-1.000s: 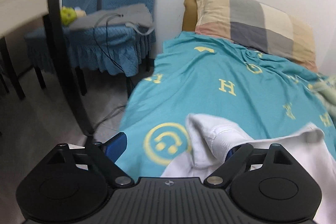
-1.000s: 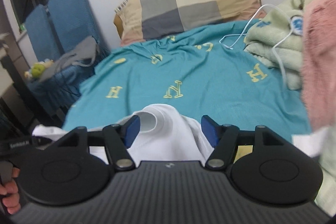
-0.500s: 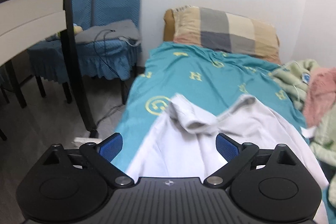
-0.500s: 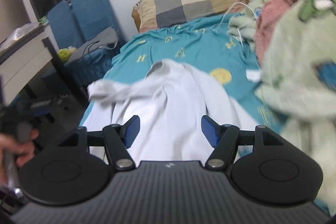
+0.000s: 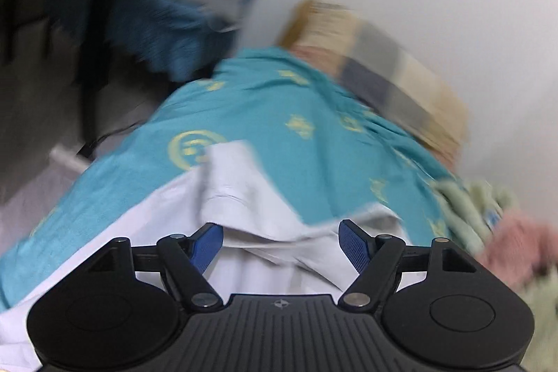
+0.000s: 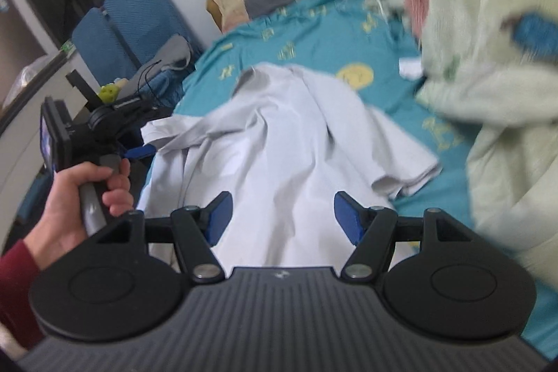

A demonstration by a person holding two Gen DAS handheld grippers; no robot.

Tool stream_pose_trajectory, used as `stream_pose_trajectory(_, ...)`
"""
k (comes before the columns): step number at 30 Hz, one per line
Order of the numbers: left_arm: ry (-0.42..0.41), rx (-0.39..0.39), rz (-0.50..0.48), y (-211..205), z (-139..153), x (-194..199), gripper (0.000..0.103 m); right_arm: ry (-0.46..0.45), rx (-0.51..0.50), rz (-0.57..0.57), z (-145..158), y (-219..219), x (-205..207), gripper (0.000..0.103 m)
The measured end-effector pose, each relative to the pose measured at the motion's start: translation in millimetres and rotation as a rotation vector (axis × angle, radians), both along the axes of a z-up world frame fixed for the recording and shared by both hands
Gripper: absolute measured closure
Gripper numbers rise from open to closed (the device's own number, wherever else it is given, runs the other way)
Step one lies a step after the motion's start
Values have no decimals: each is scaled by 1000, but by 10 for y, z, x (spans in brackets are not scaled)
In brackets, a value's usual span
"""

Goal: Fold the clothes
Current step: 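Lay the T-shirt flat on the bed and open both grippers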

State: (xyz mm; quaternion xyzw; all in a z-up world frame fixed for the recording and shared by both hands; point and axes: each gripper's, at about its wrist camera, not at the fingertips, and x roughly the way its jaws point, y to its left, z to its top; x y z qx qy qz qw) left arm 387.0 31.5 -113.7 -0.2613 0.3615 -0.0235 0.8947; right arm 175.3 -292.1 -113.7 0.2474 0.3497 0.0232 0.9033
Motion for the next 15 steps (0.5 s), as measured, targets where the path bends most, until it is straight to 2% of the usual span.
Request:
stream_pose_trajectory(3, 53, -105, 70, 193, -140, 119, 34, 51, 43, -14, -138, -53, 126, 36)
stream_pose_trajectory(4, 77, -113, 78, 212, -172, 174, 37, 64, 51, -21, -170, -67, 153, 36)
stream_pose_trajectory(7, 82, -136, 69, 205, -220, 384, 64, 96, 87, -45, -260, -115, 149, 36)
stream_pose_trajectory(8, 69, -122, 68, 189, -205, 465, 82, 105, 92, -52, -278, -135, 144, 36)
stream_pose_trajectory(9, 54, -109, 67, 166, -185, 559, 93, 111, 96, -56, -287, -144, 131, 36)
stream_pose_trajectory(12, -10, -82, 61, 65, -52, 872, 95, 113, 92, -63, -291, -154, 106, 36)
stream_pose_trajectory(15, -53, 31, 45, -130, 41, 1228, 95, 94, 60, -62, -277, -147, 134, 36)
